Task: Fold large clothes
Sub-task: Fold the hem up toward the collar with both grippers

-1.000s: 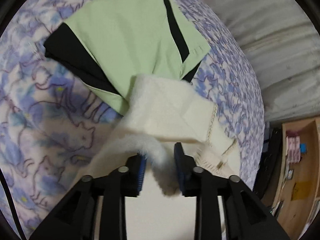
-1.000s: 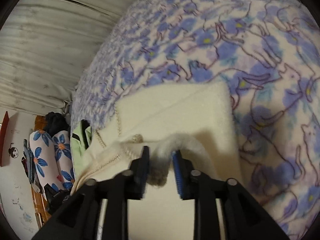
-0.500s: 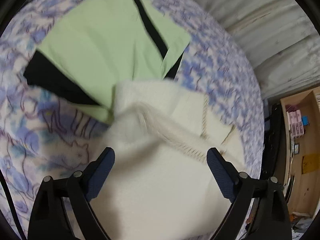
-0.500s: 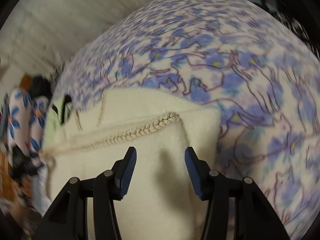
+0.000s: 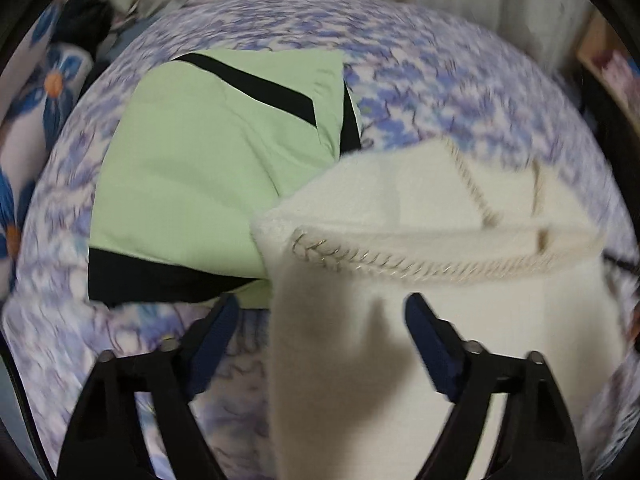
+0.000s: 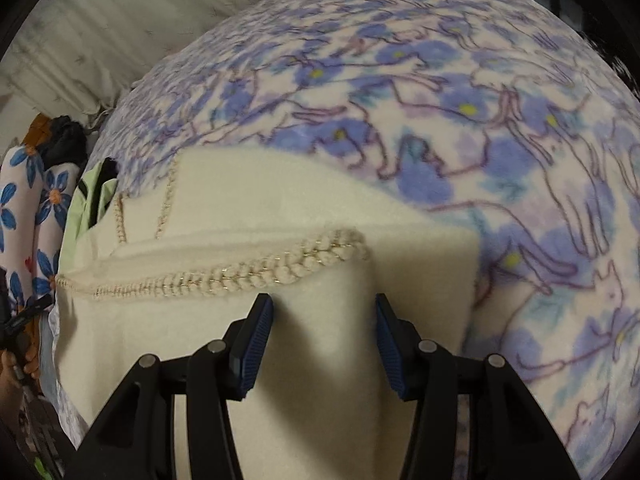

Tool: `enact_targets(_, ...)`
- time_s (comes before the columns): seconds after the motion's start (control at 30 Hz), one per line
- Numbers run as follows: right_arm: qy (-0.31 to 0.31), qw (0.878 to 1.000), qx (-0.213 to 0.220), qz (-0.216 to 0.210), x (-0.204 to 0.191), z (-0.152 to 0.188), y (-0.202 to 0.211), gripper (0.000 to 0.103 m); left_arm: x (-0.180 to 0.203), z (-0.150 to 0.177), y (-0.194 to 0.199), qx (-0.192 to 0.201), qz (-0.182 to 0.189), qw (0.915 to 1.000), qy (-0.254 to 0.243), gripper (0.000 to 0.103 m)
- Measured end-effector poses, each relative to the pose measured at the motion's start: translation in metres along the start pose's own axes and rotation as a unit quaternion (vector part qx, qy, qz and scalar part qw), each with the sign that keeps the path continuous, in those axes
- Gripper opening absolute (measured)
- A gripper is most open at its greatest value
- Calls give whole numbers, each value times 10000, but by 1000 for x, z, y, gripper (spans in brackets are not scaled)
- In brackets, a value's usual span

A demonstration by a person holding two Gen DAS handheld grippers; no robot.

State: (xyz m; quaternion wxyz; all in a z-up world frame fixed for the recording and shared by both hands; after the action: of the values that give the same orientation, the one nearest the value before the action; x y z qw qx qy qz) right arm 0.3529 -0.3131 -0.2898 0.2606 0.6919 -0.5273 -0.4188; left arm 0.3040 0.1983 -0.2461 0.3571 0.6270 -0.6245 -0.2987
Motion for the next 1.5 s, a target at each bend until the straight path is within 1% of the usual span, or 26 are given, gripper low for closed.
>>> enact_targets(0.03,55,10000,9,-20,-2,0,-1,53,1,0,-4,-24,-18,10000,-73,61)
enact_targets(0.1,102,9999,31,-23,-6,-1,-5,56,0,-1,-14,-38,12,9999,-155,51)
enact_targets(0.17,103,9999,56,-29,-7,-3,-9,58,-1,-2,-18,28,7,9999,-158,45)
enact_targets(0.2,117,9999,65,-31,-8,-4,-10,58,-1,-2,-19,57,-25,9998,-165,41)
enact_targets(0.23,177,9998,103,-35,-11,-5,-11,58,0,-2,-22,85,-76,9998,-171,35)
enact_targets(0.27,224,9997,110,-41,-13,-5,-12,58,0,-2,-23,120,-138,9997,-185,32)
enact_targets(0.3,370,9993,96,43,-16,-4,-14,57,0,-2,-23,148,-198,9995,-217,23)
enact_targets(0.33,446,9990,84,30,-19,-3,-14,50,1,-1,-23,160,-250,9992,-262,17)
enact_targets(0.37,476,9988,87,24,-21,-2,-13,34,1,0,-21,192,-276,9990,-282,13)
enact_targets(0.43,458,9987,125,170,-21,-1,-7,15,3,0,-18,181,-405,9985,-321,8)
enact_targets(0.5,381,9987,263,235,-20,-1,2,12,9,0,-11,219,-553,9975,-392,6)
enact_targets(0.6,177,9973,638,328,-23,-5,30,10,20,-6,8,464,-798,9944,-508,6)
enact_targets(0.67,27,9955,871,381,-23,-10,46,8,24,-15,23,661,-938,9922,-492,6)
enact_targets(0.73,-170,9922,1158,426,-22,-17,68,8,27,-28,37,823,-955,9912,-402,6)
enact_targets(0.8,-259,9889,1369,518,-20,-26,81,8,29,-42,47,990,-939,9901,-332,6)
enact_targets(0.9,-381,9837,1618,679,-15,-41,88,7,37,-69,55,1284,-946,9868,-277,6)
enact_targets(0.97,-474,9806,1736,781,-8,-53,83,7,43,-87,48,1409,-977,9849,-249,6)
enact_targets(1.0,-506,9806,1721,796,-5,-59,74,7,45,-93,42,1417,-1012,9844,-258,6)
enact_targets(1.07,-489,9816,1619,885,0,-64,56,8,46,-103,17,1248,-1105,9858,-191,6)
enact_targets(1.1,-535,9835,1458,926,5,-66,37,8,45,-103,6,1143,-1141,9868,-133,6)
enact_targets(1.17,-590,9855,1224,1019,12,-61,12,8,37,-97,-26,806,-1279,9885,34,6)
enact_targets(1.2,-631,9863,1069,1089,18,-57,-5,8,34,-92,-36,714,-1342,9884,78,6)
enact_targets(1.27,-683,9871,918,1120,24,-52,-22,8,26,-83,-56,571,-1454,9876,151,6)
enact_targets(1.4,-507,9868,958,1201,24,-46,-30,8,29,-77,-75,509,-1586,9860,-80,7)
enact_targets(1.47,-391,9869,947,1247,23,-45,-32,10,31,-76,-83,444,-1634,9854,-176,9)
enact_targets(1.5,-299,9866,923,1314,23,-44,-33,12,30,-76,-85,432,-1670,9849,-165,12)
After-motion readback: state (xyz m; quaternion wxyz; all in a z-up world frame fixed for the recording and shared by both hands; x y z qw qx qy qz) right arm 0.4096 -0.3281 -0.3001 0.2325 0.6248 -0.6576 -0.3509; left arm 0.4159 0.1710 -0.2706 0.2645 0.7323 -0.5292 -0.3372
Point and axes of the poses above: each gripper's, at about its wrist camera, not at the fingertips, and y roughly against the way its jaws point, x to its right, z to its underside, the point moved 5 cm from there along -y, roughly the way its jaws point, and after that the axes turned 11 degrees about x, right-handed, at the moved point
